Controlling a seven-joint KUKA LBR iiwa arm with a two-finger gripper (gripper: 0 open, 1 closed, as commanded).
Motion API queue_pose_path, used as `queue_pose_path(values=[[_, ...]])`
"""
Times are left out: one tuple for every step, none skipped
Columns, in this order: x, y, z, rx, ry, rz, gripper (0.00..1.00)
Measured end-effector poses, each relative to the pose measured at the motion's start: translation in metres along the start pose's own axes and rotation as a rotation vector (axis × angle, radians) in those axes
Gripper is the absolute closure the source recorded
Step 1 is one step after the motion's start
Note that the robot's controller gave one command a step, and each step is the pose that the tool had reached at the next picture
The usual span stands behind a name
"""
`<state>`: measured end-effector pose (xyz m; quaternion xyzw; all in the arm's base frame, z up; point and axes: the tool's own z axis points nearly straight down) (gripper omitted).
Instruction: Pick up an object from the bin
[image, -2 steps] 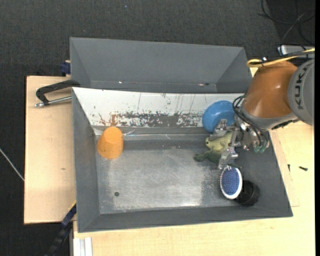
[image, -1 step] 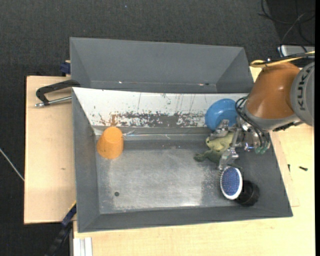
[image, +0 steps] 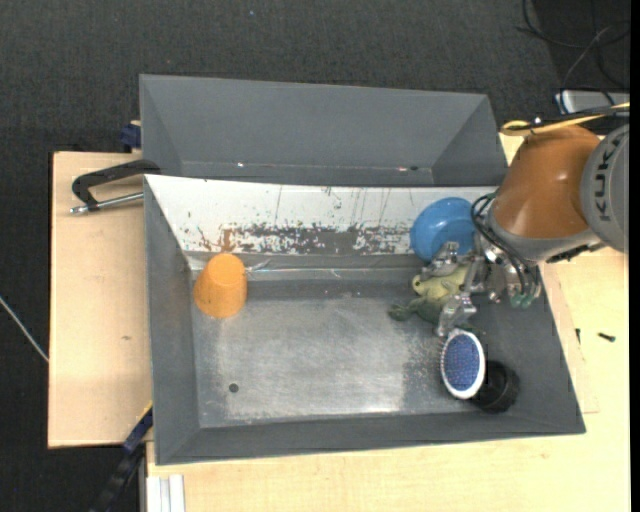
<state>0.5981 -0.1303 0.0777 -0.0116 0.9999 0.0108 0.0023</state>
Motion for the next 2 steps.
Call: queue_pose_path(values=[[-0.003, 0.005, -0.038, 0.017, -0.001, -0.004, 1.0], [-0.006, 0.007, -0.101, 0.023, -0.008, -0.004, 1.0]])
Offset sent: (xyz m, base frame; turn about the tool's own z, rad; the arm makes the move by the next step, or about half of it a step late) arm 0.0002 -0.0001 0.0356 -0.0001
